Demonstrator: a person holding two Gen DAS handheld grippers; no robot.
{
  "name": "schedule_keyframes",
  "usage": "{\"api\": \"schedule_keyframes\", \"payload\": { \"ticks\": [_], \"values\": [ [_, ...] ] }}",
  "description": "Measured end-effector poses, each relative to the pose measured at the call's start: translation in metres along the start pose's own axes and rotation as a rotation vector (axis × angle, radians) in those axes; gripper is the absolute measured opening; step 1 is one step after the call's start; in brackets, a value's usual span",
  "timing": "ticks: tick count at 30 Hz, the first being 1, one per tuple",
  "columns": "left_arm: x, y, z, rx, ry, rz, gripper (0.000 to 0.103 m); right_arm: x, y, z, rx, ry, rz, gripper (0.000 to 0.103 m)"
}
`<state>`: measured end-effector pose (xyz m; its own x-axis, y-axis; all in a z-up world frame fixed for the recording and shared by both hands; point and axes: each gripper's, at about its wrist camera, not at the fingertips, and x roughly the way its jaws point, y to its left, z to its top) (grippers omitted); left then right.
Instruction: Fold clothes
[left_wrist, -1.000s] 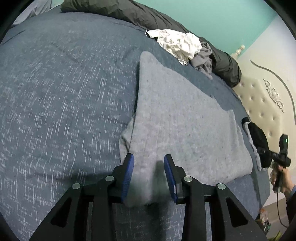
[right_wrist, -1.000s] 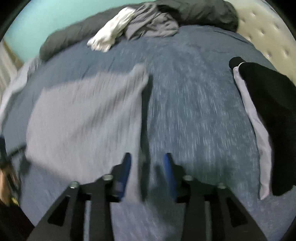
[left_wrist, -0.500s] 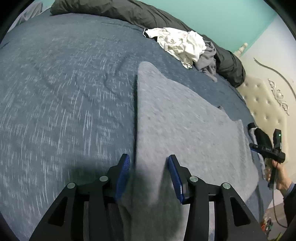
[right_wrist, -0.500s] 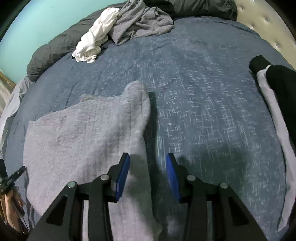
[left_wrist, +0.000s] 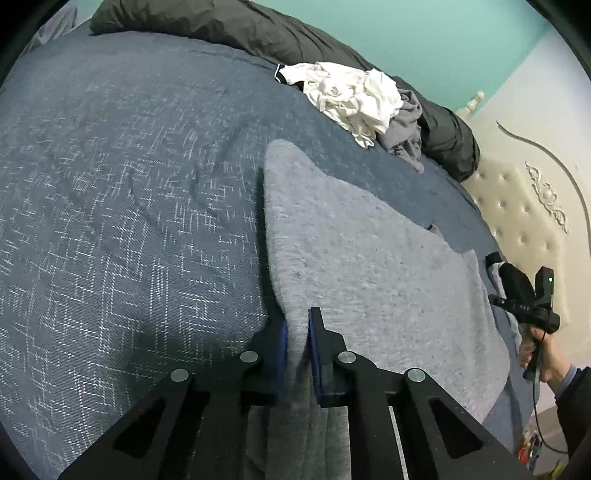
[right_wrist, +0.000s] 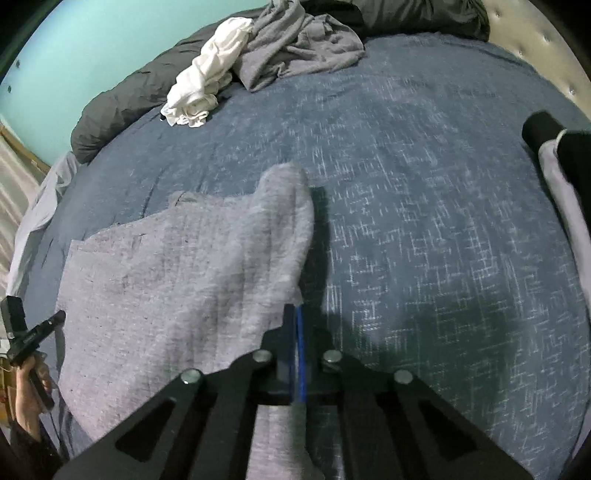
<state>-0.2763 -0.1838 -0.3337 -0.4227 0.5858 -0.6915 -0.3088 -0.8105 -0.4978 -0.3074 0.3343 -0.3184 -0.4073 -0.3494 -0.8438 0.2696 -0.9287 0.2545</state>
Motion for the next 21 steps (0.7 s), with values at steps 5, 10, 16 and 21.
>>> {"api": "schedule_keyframes", "payload": {
  "ticks": [5,10,16,21],
  "values": [
    [-0.002,0.001,0.000,-0.005,-0.007,0.004,0.011,-0.011,-0.006,0.006,0.042,-0.048,0.001,0.000],
    [-0.003,0.002,-0.001,-0.005,-0.006,0.004,0.011,-0.001,-0.009,0.015,0.106,-0.003,0.030,0.037],
    [0.000,0.000,0.000,-0.005,-0.007,0.009,0.011,0.014,0.003,0.014,0.065,0.018,0.023,0.010],
    [-0.001,0.003,-0.001,-0.014,-0.007,0.013,0.011,0.009,0.003,0.013,0.049,-0.021,-0.047,0.002]
  ]
}}
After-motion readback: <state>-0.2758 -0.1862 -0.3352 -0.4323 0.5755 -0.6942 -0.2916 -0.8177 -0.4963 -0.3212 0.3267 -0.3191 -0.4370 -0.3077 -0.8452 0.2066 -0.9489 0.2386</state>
